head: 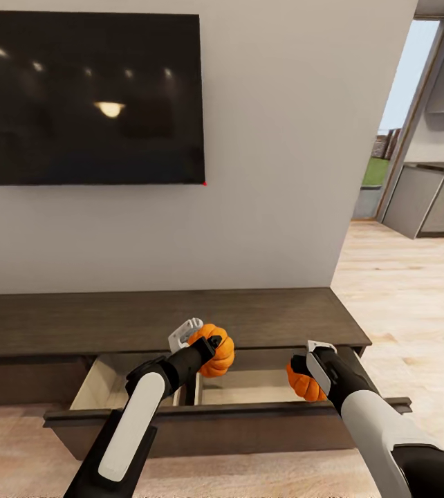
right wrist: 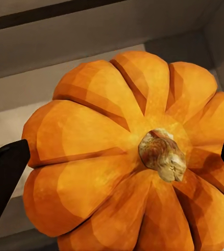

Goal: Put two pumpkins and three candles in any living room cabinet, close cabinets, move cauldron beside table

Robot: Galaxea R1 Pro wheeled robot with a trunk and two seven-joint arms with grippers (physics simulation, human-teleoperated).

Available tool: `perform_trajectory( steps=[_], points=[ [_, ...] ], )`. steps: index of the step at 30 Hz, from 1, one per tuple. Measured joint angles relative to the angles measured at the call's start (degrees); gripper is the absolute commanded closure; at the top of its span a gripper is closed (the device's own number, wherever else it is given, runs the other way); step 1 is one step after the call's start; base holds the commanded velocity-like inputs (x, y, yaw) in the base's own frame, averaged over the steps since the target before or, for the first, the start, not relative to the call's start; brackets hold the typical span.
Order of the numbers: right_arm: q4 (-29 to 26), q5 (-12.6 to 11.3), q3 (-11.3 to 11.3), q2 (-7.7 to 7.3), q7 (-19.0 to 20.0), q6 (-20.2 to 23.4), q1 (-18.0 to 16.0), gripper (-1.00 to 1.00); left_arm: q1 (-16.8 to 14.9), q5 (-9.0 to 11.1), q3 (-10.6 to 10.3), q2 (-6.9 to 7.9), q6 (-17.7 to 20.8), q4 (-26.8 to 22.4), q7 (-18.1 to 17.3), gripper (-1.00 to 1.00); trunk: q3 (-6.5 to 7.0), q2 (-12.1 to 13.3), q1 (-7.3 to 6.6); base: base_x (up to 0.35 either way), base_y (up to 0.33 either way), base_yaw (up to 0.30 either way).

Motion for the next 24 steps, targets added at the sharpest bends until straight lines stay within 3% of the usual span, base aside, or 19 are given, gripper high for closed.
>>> perform_trajectory(
  steps=[9, 24],
  points=[
    [0.1, 0.1, 0.0, 0.0, 0.0, 0.0, 0.0, 1.0, 0.0, 0.0, 0.0, -0.01, 0.0, 0.0, 0.0, 1.0, -0.7, 0.0, 0.0, 0.0, 0.0, 0.0],
    [0.2, 0.2, 0.1, 0.0, 0.1, 0.0, 0.1, 1.0, 0.0, 0.0, 0.0, 0.06, 0.0, 0.1, 0.0, 1.0, -0.76, 0.0, 0.0, 0.058, 0.0, 0.0]
  ],
)
